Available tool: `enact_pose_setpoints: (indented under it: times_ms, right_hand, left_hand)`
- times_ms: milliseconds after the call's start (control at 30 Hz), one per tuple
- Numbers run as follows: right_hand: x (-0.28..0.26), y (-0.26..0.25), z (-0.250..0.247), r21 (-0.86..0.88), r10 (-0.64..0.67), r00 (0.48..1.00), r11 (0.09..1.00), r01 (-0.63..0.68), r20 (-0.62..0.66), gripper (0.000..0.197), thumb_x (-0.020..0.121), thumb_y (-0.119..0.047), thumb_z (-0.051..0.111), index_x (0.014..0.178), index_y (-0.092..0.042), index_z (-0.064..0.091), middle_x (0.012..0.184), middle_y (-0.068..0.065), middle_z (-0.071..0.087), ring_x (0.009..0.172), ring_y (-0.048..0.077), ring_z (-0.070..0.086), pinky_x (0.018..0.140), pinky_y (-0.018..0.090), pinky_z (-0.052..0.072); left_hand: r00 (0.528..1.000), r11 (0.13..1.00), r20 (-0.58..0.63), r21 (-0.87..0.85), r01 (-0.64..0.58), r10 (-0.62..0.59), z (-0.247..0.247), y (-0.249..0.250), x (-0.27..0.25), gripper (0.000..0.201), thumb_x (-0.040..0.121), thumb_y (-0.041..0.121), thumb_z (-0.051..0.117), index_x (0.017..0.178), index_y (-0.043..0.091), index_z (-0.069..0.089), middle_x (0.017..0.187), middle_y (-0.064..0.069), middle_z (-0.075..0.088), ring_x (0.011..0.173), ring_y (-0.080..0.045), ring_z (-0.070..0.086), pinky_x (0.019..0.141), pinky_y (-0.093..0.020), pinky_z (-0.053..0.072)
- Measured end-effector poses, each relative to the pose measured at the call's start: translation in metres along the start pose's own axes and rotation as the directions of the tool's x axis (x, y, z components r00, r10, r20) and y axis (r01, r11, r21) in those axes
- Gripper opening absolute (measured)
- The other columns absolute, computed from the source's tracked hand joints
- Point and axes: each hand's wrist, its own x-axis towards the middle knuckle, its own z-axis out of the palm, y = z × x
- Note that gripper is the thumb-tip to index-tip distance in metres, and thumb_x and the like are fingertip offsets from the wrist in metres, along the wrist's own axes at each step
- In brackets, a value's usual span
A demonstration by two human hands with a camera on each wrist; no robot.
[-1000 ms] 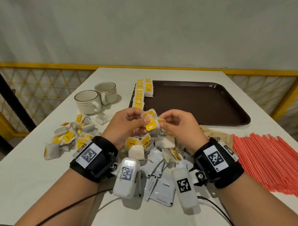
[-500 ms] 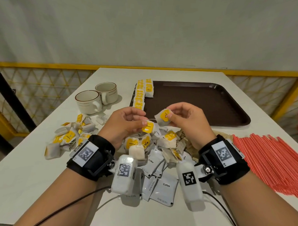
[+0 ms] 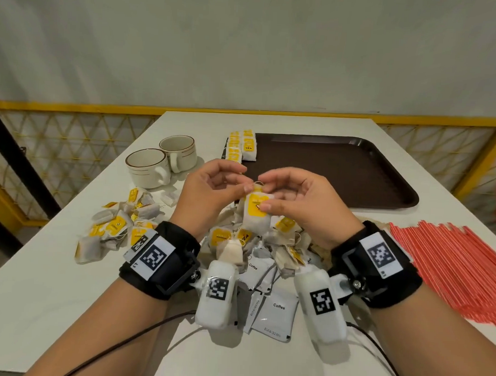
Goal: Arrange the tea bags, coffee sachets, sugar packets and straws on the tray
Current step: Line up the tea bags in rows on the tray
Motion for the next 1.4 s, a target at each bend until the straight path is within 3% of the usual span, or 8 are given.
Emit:
enact_pose_setpoints:
  times_ms: [100, 267, 500, 700, 933, 1067, 1200, 1400]
  right_hand:
    - [0.003, -0.001, 0.002, -0.069, -0.046, 0.992, 0.997, 0.038, -0.119, 0.042, 0.067, 0.003, 0.079, 0.101, -0.018, 0.068, 0.089, 0.001, 0.061, 0.073, 0.012, 0.061, 0.08, 0.033, 0.058]
    - [0.002, -0.007, 0.002, -0.078, -0.032, 0.99, 0.997, 0.022, -0.136, 0.035, 0.072, 0.002, 0.077, 0.103, -0.012, 0.067, 0.08, 0.001, 0.069, 0.077, 0.016, 0.065, 0.083, 0.041, 0.058]
    - [0.001, -0.006, 0.005, -0.072, -0.026, 0.994, 0.997, 0.019, -0.102, 0.034, 0.072, 0.002, 0.077, 0.101, -0.012, 0.067, 0.081, 0.006, 0.068, 0.075, 0.016, 0.065, 0.075, 0.027, 0.057]
    - [0.001, -0.006, 0.001, -0.054, -0.015, 0.995, 0.999, 0.01, -0.102, 0.034, 0.07, 0.001, 0.078, 0.099, -0.013, 0.068, 0.078, 0.004, 0.07, 0.074, 0.017, 0.066, 0.074, 0.028, 0.057]
    - [-0.002, -0.006, 0.0, -0.13, -0.022, 0.996, 0.991, 0.011, -0.083, 0.03, 0.071, -0.001, 0.079, 0.096, -0.014, 0.068, 0.074, -0.001, 0.07, 0.072, 0.013, 0.065, 0.075, 0.027, 0.056]
    - [-0.003, -0.006, -0.003, -0.109, -0.021, 0.992, 0.994, 0.008, -0.122, 0.027, 0.069, -0.006, 0.081, 0.091, -0.015, 0.068, 0.076, 0.004, 0.071, 0.073, 0.016, 0.067, 0.078, 0.033, 0.057]
    - [-0.004, -0.005, -0.003, -0.075, 0.002, 0.994, 0.997, -0.01, -0.113, 0.026, 0.073, -0.003, 0.077, 0.094, -0.015, 0.068, 0.077, 0.002, 0.072, 0.073, 0.015, 0.068, 0.075, 0.03, 0.057]
    - [0.001, -0.013, -0.021, -0.012, 0.066, 0.966, 0.997, -0.071, -0.25, 0.02, 0.083, -0.001, 0.069, 0.101, -0.009, 0.067, 0.083, 0.002, 0.069, 0.073, 0.009, 0.065, 0.067, 0.021, 0.055]
  left_hand:
    - [1.0, 1.0, 0.019, -0.029, -0.002, 0.003, 0.005, 0.002, -0.003, 0.023, 0.073, -0.004, 0.072, 0.089, 0.01, 0.064, 0.072, 0.002, 0.071, 0.074, -0.01, 0.067, 0.071, -0.02, 0.052]
    - [0.999, 0.988, 0.042, -0.152, 0.038, -0.032, 0.002, 0.008, -0.006, 0.03, 0.062, 0.008, 0.074, 0.09, 0.008, 0.063, 0.073, 0.001, 0.072, 0.073, -0.012, 0.068, 0.071, -0.021, 0.052]
    - [0.998, 0.973, 0.039, -0.222, 0.059, -0.052, 0.005, 0.009, -0.009, 0.029, 0.059, 0.009, 0.073, 0.086, 0.007, 0.061, 0.07, -0.001, 0.072, 0.07, -0.012, 0.069, 0.07, -0.022, 0.054]
    - [0.996, 0.952, 0.033, -0.294, 0.09, -0.084, 0.005, 0.011, -0.009, 0.029, 0.06, 0.007, 0.072, 0.087, 0.007, 0.06, 0.068, 0.0, 0.071, 0.067, -0.01, 0.068, 0.065, -0.021, 0.054]
    - [0.994, 0.964, 0.064, -0.244, 0.104, -0.091, 0.006, 0.01, -0.011, 0.029, 0.061, 0.01, 0.072, 0.088, 0.008, 0.063, 0.071, -0.001, 0.072, 0.07, -0.012, 0.068, 0.066, -0.022, 0.053]
    - [0.987, 0.998, 0.155, -0.039, 0.047, -0.041, 0.006, 0.01, -0.015, 0.024, 0.064, 0.016, 0.076, 0.087, 0.012, 0.069, 0.082, -0.001, 0.073, 0.078, -0.012, 0.067, 0.068, -0.019, 0.052]
    - [0.983, 0.999, 0.184, 0.026, 0.024, -0.029, 0.005, 0.008, -0.016, 0.015, 0.069, 0.014, 0.073, 0.082, 0.011, 0.067, 0.078, 0.0, 0.071, 0.074, -0.01, 0.066, 0.066, -0.018, 0.052]
    - [0.997, 0.977, 0.04, -0.2, 0.074, -0.067, -0.007, 0.014, -0.006, 0.009, 0.073, 0.008, 0.068, 0.081, 0.01, 0.065, 0.074, 0.001, 0.07, 0.065, -0.009, 0.065, 0.062, -0.016, 0.051]
